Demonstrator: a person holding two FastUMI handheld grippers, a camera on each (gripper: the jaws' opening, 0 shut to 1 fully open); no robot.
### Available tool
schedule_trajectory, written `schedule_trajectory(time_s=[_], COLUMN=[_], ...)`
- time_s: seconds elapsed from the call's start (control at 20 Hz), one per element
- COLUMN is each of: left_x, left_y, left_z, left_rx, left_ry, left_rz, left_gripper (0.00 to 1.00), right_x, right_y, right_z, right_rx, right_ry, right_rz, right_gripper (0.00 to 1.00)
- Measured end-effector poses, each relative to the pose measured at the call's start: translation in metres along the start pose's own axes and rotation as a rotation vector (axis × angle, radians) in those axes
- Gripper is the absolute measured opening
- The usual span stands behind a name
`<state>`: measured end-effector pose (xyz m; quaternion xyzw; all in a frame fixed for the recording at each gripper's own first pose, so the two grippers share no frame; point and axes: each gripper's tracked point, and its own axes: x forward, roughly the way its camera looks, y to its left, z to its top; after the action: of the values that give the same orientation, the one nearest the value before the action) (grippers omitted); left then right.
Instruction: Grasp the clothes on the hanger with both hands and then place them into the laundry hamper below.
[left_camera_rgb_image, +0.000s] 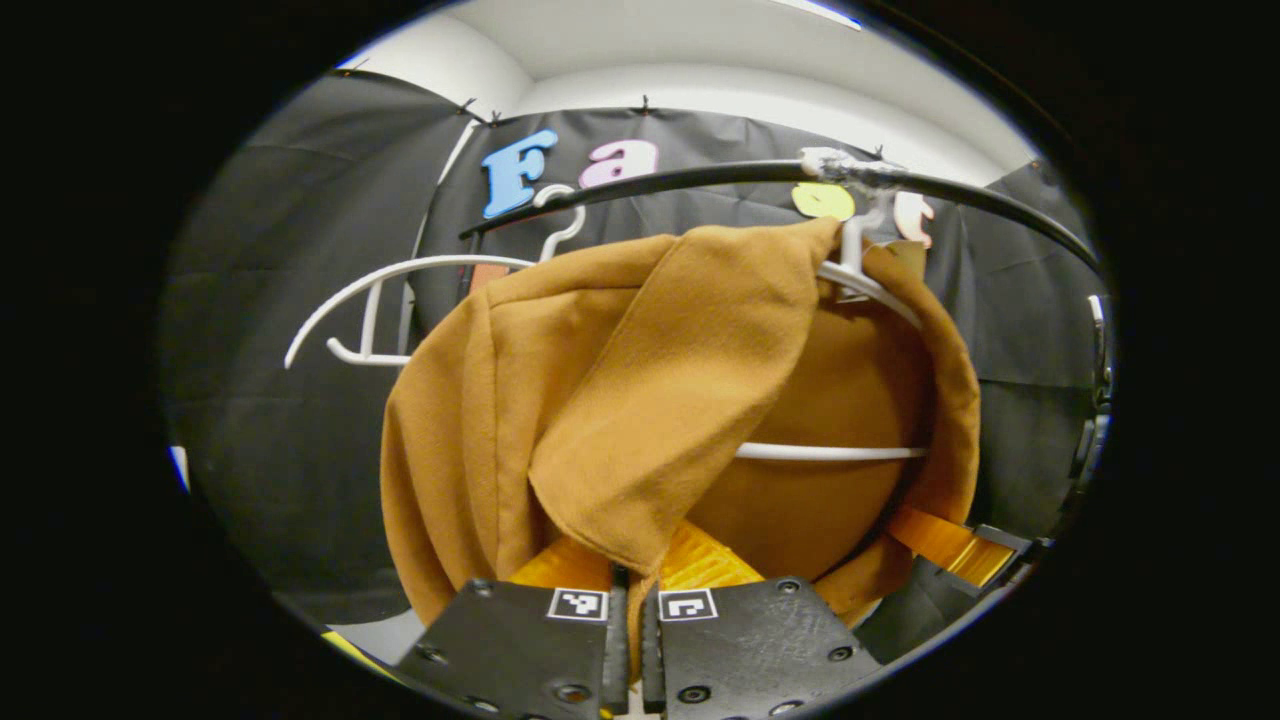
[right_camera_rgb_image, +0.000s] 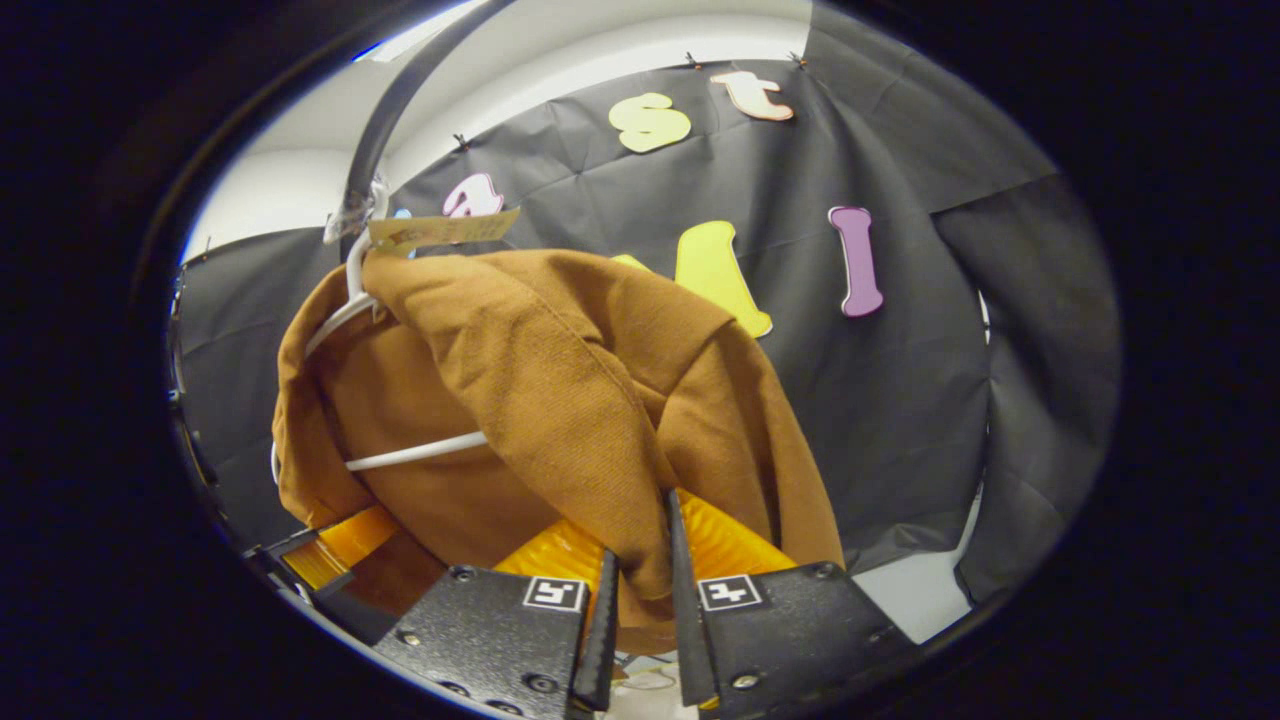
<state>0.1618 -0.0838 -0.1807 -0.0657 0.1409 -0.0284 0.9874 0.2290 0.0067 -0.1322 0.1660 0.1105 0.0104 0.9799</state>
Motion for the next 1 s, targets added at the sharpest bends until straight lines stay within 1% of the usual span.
schedule_trajectory(time_s=[0.05, 0.15, 0.25, 0.4, 0.55, 0.6, 0.65, 0.7, 0.75, 1.0], left_x=[-0.005, -0.014, -0.019, -0.034, -0.050, -0.053, -0.055, -0.057, -0.058, -0.060], left_y=[0.003, 0.010, 0.017, 0.024, 0.031, 0.034, 0.036, 0.038, 0.039, 0.044], left_z=[0.006, 0.017, 0.026, 0.042, 0.059, 0.065, 0.071, 0.073, 0.076, 0.086], left_rx=[0.014, 0.011, 0.014, 0.011, 0.011, 0.010, 0.003, -0.004, -0.017, -0.048], left_ry=[-0.012, -0.025, -0.025, -0.043, -0.072, -0.081, -0.090, -0.092, -0.089, -0.073], left_rz=[0.019, 0.011, 0.018, 0.028, 0.034, 0.038, 0.034, 0.027, 0.020, -0.009], left_gripper=[0.04, 0.03, 0.03, 0.03, 0.02, 0.03, 0.02, 0.07, 0.07, 0.07], right_x=[-0.004, -0.013, -0.021, -0.034, -0.038, -0.036, -0.033, -0.030, -0.029, -0.029], right_y=[-0.005, -0.010, -0.015, -0.022, -0.036, -0.038, -0.037, -0.035, -0.034, -0.039], right_z=[0.004, 0.013, 0.022, 0.035, 0.050, 0.051, 0.049, 0.047, 0.047, 0.065], right_rx=[0.000, 0.012, 0.025, 0.011, -0.016, -0.030, -0.031, -0.019, 0.005, 0.161], right_ry=[-0.015, -0.049, -0.074, -0.101, -0.134, -0.130, -0.119, -0.097, -0.085, -0.088], right_rz=[-0.012, -0.022, -0.030, -0.045, -0.101, -0.109, -0.106, -0.091, -0.080, 0.005], right_gripper=[0.22, 0.15, 0.12, 0.11, 0.10, 0.11, 0.10, 0.11, 0.11, 0.11])
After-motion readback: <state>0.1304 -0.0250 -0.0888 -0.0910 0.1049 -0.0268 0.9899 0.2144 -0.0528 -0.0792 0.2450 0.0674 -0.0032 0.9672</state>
